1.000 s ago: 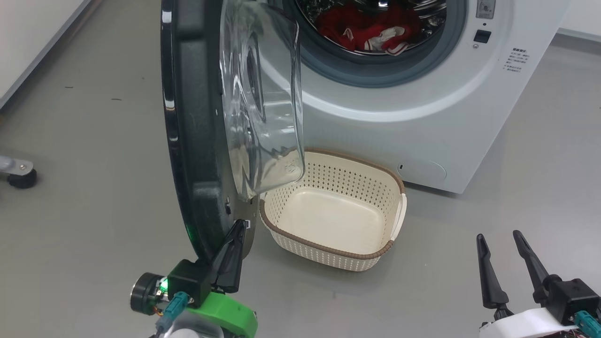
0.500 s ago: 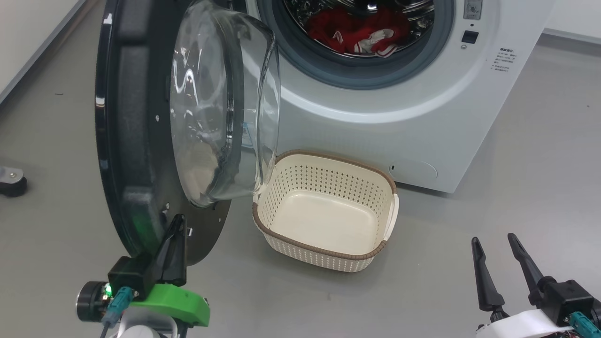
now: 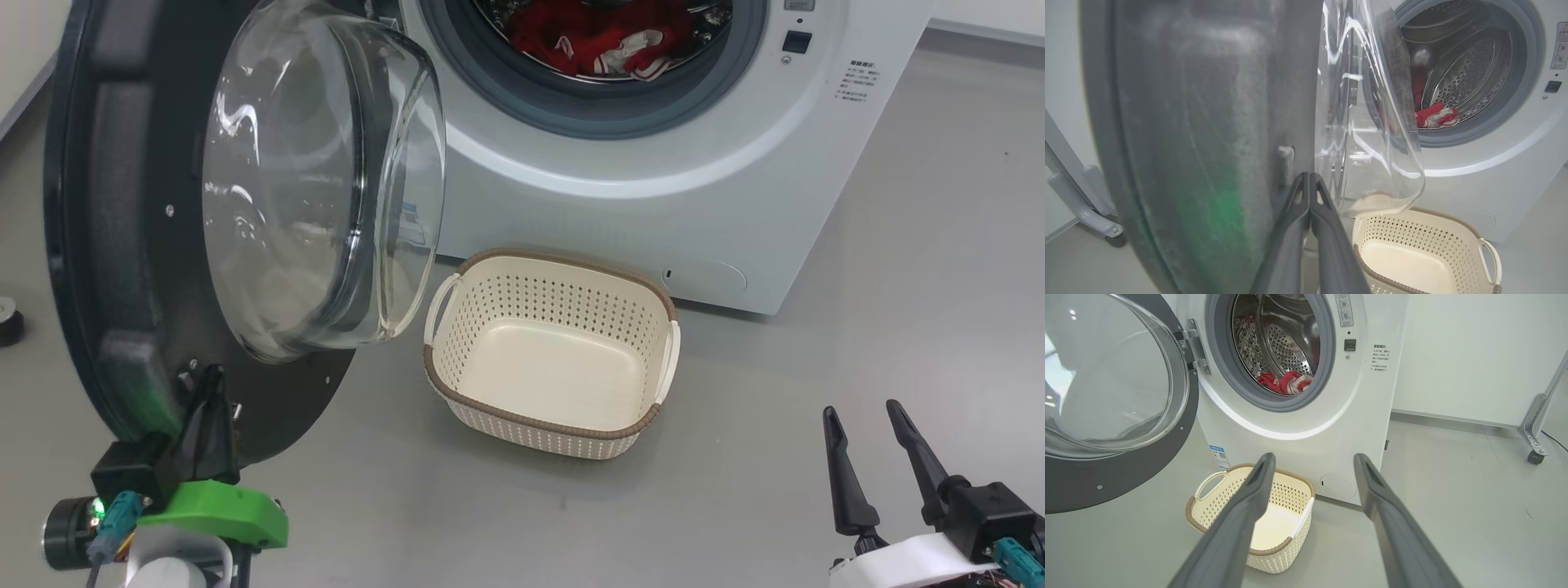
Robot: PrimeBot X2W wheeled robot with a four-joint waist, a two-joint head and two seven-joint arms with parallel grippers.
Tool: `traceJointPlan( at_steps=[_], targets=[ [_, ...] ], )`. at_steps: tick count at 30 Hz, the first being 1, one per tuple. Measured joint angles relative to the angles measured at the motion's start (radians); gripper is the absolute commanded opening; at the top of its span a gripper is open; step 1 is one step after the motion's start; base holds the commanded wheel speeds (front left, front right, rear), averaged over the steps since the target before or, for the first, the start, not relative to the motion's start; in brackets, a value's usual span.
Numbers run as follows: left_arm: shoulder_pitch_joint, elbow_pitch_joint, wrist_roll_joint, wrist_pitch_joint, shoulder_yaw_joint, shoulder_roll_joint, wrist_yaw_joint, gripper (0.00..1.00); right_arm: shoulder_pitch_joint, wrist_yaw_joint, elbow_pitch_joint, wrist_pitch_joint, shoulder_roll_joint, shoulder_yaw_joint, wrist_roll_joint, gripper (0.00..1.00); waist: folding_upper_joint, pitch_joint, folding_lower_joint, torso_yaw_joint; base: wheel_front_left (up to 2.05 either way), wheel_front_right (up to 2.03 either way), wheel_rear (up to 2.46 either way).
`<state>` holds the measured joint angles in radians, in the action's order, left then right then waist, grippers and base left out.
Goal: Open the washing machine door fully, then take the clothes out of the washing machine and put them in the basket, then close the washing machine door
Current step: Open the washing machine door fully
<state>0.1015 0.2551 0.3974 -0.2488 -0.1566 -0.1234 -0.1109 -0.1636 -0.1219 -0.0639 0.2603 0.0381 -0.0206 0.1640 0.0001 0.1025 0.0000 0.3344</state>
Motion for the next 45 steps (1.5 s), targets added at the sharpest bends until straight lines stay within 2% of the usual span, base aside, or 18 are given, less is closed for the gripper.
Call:
traceJointPlan(
  at_steps=[8,26,34,45],
  targets=[
    [0.029,0.046,0.005,0.000,0.102,-0.018,0.000,0.00,0.020,0.000,0.007,0.000,0.000,-0.004,-0.001,1.00,0.0000,0.028,0.0000,-0.020,0.00,0.00,0.00],
    [0.146,0.178,0.013,-0.001,0.306,-0.022,-0.007,0.00,0.055,0.000,0.017,0.000,0.008,-0.016,-0.008,1.00,0.0000,0.084,0.0000,-0.051,0.00,0.00,0.00],
    [0.165,0.198,0.010,-0.001,0.331,-0.032,-0.007,0.00,0.058,0.000,0.016,0.000,0.008,-0.016,-0.008,1.00,0.0000,0.087,0.0000,-0.055,0.00,0.00,0.00],
    [0.155,0.156,-0.030,-0.003,0.345,0.001,-0.008,0.00,0.062,0.000,0.002,0.000,0.007,0.002,-0.008,1.00,-0.0001,0.060,0.0000,-0.060,0.00,0.00,0.00]
  ],
)
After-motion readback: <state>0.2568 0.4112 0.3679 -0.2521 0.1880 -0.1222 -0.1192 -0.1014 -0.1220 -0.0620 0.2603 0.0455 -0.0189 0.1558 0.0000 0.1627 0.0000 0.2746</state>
